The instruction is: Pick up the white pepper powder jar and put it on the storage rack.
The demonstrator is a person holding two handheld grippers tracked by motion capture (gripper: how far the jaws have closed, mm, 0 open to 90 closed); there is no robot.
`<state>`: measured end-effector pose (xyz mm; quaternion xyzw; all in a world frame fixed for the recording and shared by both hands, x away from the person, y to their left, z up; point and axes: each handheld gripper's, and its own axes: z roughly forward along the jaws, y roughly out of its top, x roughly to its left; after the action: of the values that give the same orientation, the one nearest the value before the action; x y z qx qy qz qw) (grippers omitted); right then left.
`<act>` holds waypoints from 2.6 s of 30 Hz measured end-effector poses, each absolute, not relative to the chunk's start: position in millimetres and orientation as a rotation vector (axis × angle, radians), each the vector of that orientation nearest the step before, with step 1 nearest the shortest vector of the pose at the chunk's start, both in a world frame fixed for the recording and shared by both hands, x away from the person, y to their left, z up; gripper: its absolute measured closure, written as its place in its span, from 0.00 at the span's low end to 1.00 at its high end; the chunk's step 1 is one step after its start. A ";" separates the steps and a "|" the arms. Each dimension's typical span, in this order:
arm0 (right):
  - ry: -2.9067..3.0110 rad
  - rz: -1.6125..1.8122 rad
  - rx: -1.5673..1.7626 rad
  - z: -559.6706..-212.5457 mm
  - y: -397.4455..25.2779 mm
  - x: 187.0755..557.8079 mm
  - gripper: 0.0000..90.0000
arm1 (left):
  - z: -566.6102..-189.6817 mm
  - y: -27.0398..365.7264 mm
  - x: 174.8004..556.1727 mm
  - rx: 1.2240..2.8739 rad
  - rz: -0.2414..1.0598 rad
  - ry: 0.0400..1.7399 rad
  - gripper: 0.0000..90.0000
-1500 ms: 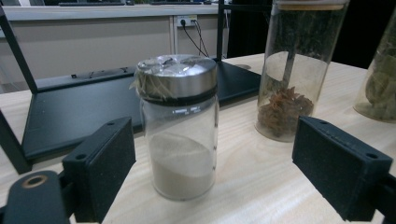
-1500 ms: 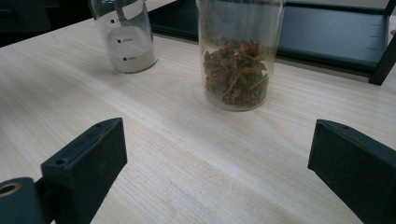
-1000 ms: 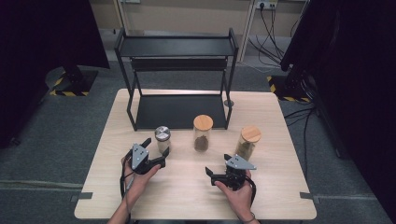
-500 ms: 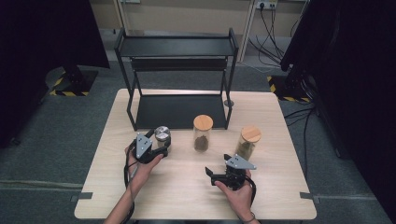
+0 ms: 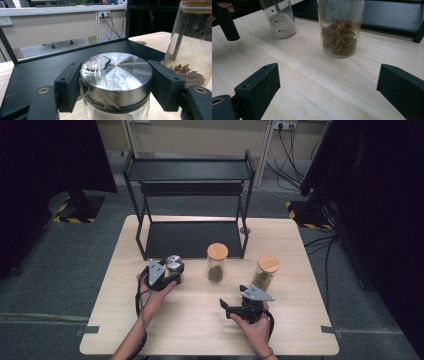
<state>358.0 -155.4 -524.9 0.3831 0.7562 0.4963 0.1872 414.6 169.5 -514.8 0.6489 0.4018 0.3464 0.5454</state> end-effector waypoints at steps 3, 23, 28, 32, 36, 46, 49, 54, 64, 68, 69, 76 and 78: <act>2.130 1.396 1.079 -524.9 -155.2 358.2 0.05 | -515.8 169.7 416.5 1.536 0.815 0.949 0.36; 2.132 1.393 1.073 -524.9 -155.0 357.9 0.05 | -513.2 167.8 415.4 1.499 0.840 0.945 0.39; 2.132 1.393 1.074 -524.9 -154.9 357.9 0.05 | -505.2 166.8 415.7 1.493 0.862 0.946 0.39; 2.132 1.393 1.072 -524.9 -154.8 357.7 0.05 | -500.4 167.6 416.3 1.487 0.870 0.950 0.39; 2.132 1.392 1.072 -524.9 -154.8 357.8 0.05 | -497.6 168.4 417.5 1.482 0.876 0.951 0.39; 2.130 1.392 1.071 -524.8 -154.5 357.4 0.05 | -491.2 172.3 423.6 1.484 0.901 0.963 0.39; 2.131 1.393 1.071 -524.8 -154.6 357.4 0.05 | -490.2 173.4 424.9 1.482 0.905 0.966 0.39; 2.131 1.394 1.072 -524.9 -154.8 357.5 0.05 | -486.1 175.8 428.9 1.479 0.917 0.974 0.39; 2.131 1.399 1.075 -524.9 -154.9 357.5 0.05 | -477.0 177.4 439.7 1.467 0.942 0.992 0.39; 2.132 1.400 1.072 -524.9 -154.6 357.1 0.05 | -473.9 178.1 444.5 1.462 0.951 1.001 0.39; 2.132 1.400 1.072 -524.9 -154.6 357.1 0.05 | -473.9 178.1 444.5 1.462 0.951 1.001 0.39; 2.135 1.399 1.071 -524.9 -154.3 357.1 0.05 | -468.8 180.3 454.8 1.448 0.963 1.021 0.39; 2.135 1.400 1.072 -524.9 -154.3 357.2 0.05 | -468.2 180.8 457.2 1.446 0.965 1.026 0.39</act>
<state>357.2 -154.3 -524.9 0.3805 0.7577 0.4968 0.1853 457.2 180.8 -468.2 0.6063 0.4302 0.4046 0.5326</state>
